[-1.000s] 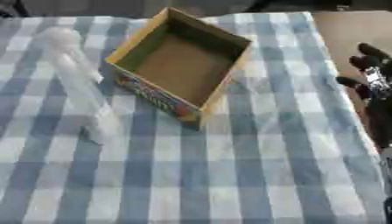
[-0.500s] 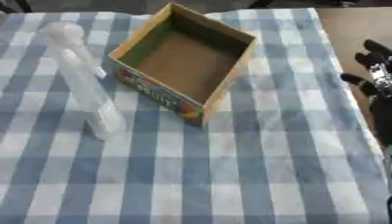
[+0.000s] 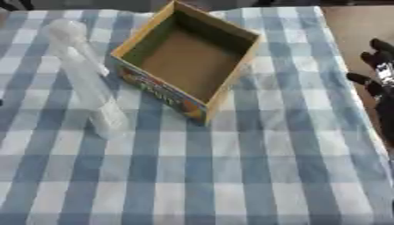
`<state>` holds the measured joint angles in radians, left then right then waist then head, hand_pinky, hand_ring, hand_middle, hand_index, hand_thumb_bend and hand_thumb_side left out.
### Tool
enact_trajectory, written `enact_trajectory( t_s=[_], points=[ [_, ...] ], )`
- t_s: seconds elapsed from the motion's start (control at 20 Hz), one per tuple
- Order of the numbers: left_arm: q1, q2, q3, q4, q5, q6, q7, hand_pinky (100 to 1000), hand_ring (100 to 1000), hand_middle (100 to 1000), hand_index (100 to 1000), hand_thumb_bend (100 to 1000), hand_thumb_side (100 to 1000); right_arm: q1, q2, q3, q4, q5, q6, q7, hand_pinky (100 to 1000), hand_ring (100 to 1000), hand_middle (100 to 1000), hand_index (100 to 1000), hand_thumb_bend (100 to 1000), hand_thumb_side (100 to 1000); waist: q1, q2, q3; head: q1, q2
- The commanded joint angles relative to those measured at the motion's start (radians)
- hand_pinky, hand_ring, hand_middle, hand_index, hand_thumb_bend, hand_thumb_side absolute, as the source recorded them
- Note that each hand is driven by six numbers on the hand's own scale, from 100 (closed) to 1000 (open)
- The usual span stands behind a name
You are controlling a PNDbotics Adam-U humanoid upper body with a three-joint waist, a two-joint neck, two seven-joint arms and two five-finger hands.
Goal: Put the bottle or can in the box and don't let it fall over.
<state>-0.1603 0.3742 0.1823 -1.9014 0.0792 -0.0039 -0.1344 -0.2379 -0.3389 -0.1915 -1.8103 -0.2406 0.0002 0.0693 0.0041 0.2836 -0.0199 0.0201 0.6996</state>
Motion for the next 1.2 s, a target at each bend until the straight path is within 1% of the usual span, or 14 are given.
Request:
enact_trajectory(
  t_s=[0.05, 0.25, 0.7, 1.05, 1.2],
  points=[
    [-0.018, 0.042, -0.026, -0.004, 0.002, 0.003, -0.032, 1000, 638, 788, 940, 753, 253, -0.010, -0.023, -0.002, -0.018, 0.003, -0.001, 0.001, 803, 1000, 1000, 899, 100, 605, -0.001, -0.015, -0.002, 0.004, -0.014],
    [-0.031, 0.057, -0.067, 0.001, -0.002, 0.008, -0.070, 1000, 636, 788, 941, 751, 255, -0.011, -0.021, 0.000, -0.018, 0.002, 0.000, 0.004, 803, 999, 1000, 899, 100, 606, -0.002, -0.016, -0.005, 0.008, -0.021],
    [-0.060, 0.070, -0.123, 0.013, 0.008, 0.012, -0.140, 1000, 643, 791, 940, 749, 258, -0.014, -0.016, 0.003, -0.016, 0.003, 0.002, 0.007, 803, 1000, 1000, 899, 100, 612, -0.003, -0.012, -0.008, 0.016, -0.026],
    [-0.108, 0.065, -0.168, 0.039, -0.003, 0.027, -0.179, 1000, 642, 787, 936, 754, 256, -0.015, -0.013, 0.005, -0.014, 0.004, 0.004, 0.010, 803, 1000, 1000, 899, 100, 617, -0.001, -0.010, -0.012, 0.022, -0.023],
    [-0.129, 0.058, -0.187, 0.053, -0.012, 0.036, -0.192, 1000, 646, 788, 938, 737, 264, -0.016, -0.011, 0.006, -0.013, 0.004, 0.005, 0.011, 803, 1000, 1000, 900, 100, 618, 0.000, -0.009, -0.013, 0.024, -0.023]
  ],
)
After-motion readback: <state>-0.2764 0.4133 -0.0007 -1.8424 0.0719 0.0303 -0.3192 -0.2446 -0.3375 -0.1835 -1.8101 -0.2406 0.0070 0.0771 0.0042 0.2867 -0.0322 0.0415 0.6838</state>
